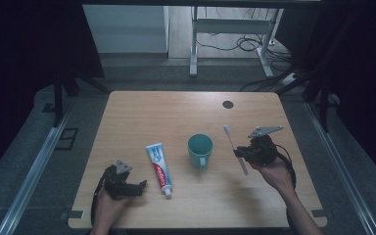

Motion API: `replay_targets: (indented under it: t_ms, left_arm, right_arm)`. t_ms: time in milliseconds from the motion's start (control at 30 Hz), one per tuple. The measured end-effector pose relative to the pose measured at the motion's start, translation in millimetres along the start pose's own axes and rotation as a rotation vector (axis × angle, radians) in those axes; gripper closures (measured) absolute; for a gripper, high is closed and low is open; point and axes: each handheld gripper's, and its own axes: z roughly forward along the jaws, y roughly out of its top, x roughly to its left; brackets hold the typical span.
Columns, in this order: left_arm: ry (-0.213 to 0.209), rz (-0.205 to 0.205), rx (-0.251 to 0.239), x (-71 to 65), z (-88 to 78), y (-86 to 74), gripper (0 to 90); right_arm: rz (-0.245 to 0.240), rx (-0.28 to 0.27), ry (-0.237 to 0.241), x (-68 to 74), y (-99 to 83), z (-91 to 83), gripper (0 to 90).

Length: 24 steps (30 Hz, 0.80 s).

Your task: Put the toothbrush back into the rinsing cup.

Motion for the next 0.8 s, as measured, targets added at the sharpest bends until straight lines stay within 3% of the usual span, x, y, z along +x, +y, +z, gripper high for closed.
replay_targets:
  t_ms: [33,333,800]
  left_arm:
    - [-0.001,0.000,0.000,0.1,0.0,0.0,0.0]
    - [0.000,0.004,0.000,0.3,0.0,0.1,0.0]
    - [0.001,0.000,-0.003,0.0,0.2,0.0,0.0]
  right_arm:
    - [0.002,-0.034,0.002,0.4,-0.4,-0.9,78.8]
    - [0.007,-0.139,0.005,3.8,-2.4,-2.2,78.8]
    - [-0.022,-0.270,-0.005,10.7,-2.4,1.7,78.9]
